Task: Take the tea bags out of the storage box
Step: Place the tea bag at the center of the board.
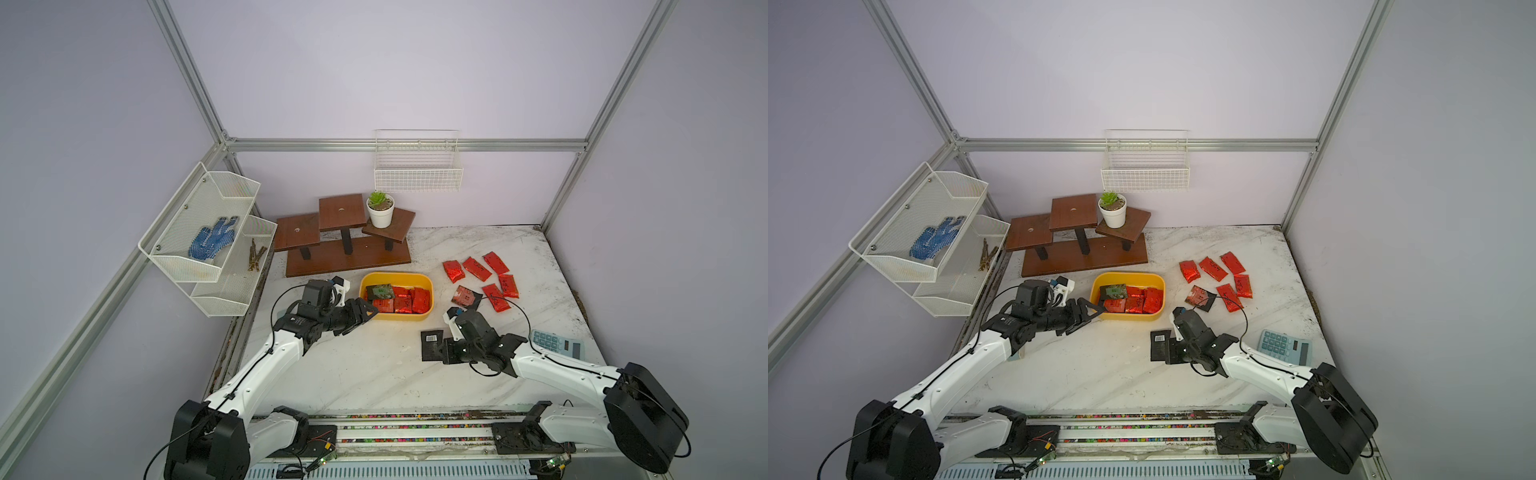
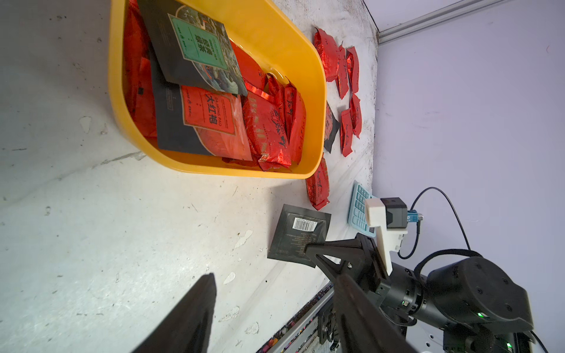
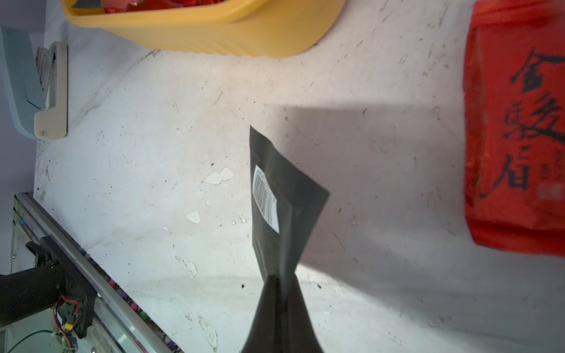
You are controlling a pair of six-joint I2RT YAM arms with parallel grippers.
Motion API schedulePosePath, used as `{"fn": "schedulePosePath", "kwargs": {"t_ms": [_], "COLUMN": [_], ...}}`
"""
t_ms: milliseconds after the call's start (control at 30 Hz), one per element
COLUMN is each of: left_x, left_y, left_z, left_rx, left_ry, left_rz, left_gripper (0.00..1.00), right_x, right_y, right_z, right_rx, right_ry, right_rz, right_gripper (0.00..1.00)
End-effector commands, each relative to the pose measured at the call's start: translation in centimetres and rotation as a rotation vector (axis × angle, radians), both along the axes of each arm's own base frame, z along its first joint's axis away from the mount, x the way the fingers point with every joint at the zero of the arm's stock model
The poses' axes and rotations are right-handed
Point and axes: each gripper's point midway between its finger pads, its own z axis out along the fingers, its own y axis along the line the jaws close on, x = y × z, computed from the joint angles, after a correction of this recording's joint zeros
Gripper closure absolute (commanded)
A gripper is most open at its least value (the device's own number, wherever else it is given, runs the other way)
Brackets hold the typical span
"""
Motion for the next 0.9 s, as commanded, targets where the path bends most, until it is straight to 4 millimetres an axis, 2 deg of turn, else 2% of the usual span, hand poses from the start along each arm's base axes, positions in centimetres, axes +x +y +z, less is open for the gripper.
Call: {"fn": "schedulePosePath", "kwargs": {"t_ms": [0, 100, 267, 433, 667, 767, 867], "left_x": [1.0, 1.2, 1.5, 2.2, 3.3, 3.7, 3.8], "left_y": [-0.4, -0.5, -0.5, -0.2, 1.6, 2.5, 3.3], "left_z": [2.1, 1.7, 1.5, 1.7, 1.7, 1.8, 2.0], "left_rx": [-0.014, -0.011, -0.004, 0.022, 0.032, 0.042, 0.053], "left_ry": [-0.062, -0.053, -0.052, -0.059, -0.055, -0.053, -0.053], "left_rz": [0.0, -0.004, -0.005, 0.004, 0.039, 0.052, 0.065], "left_gripper": [0.35, 0.35, 0.35, 0.35, 0.35, 0.35, 0.35], "right_x": [1.7, 2.1, 2.7, 3.4, 4.8, 5.5, 6.1], "right_y": [-0.8, -1.9, -2.4, -2.8, -2.9, -2.0, 0.3], "right_z": [0.2, -0.6, -0.3, 1.6, 5.0, 6.9, 8.5], "right_rx": [-0.053, -0.114, -0.151, -0.185, -0.228, -0.203, -0.125], "right_ry": [-0.045, -0.045, -0.069, -0.12, -0.2, -0.237, -0.26], "right_rz": [-0.071, -0.1, -0.098, -0.093, -0.081, -0.055, 0.011], "right_gripper": [1.0, 0.98, 0.8, 0.68, 0.66, 0.64, 0.63]}}
